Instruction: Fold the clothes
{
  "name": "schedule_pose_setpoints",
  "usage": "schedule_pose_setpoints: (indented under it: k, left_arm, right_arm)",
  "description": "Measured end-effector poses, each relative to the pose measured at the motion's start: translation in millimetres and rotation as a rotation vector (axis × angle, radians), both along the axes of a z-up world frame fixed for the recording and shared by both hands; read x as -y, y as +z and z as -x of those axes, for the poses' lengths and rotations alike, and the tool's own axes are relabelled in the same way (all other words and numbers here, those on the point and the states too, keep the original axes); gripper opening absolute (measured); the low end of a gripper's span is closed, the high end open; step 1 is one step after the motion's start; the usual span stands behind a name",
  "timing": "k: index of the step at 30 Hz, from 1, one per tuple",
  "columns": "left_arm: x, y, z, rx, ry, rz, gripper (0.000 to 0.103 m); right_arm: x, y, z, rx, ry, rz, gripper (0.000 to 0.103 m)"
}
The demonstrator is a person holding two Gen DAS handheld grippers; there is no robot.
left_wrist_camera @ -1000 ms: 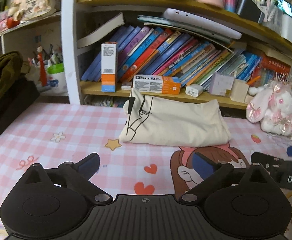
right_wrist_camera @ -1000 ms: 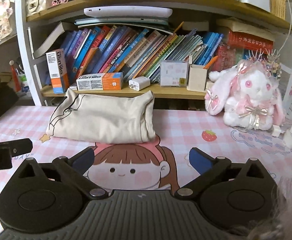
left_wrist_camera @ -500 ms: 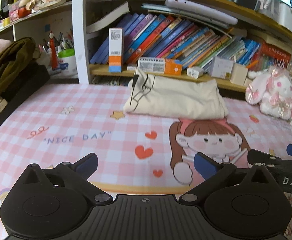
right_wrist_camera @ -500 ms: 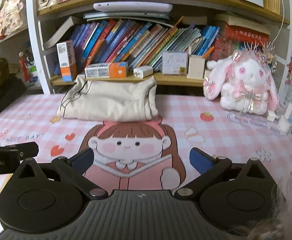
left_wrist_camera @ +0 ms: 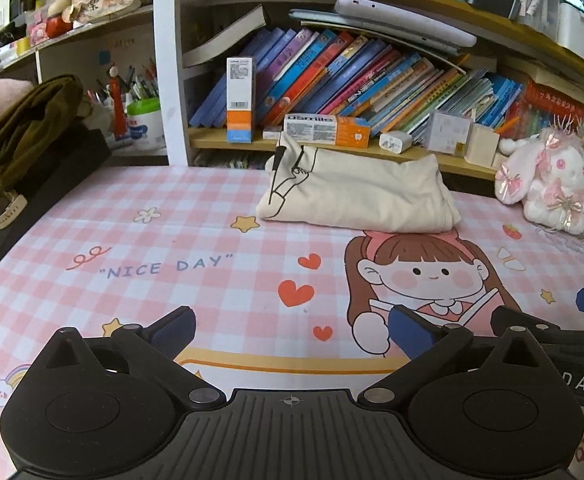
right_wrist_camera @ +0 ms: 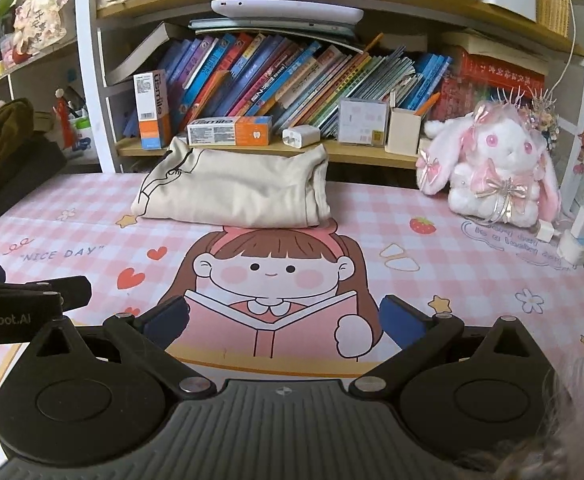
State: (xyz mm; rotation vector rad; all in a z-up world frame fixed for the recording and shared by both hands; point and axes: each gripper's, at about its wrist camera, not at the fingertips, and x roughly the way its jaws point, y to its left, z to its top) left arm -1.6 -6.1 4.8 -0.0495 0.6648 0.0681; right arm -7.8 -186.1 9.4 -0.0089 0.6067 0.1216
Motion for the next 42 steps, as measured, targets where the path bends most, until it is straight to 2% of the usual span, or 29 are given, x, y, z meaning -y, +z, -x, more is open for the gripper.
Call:
schedule_pose_setpoints:
  k: [42]
  left_arm:
    - [-0.1, 1.1, 2.4, -0.007, 0.01, -0.009, 0.103]
  right_arm:
    - [-1.4, -0.8, 3.0, -0.009, -0.001, -0.01, 0.103]
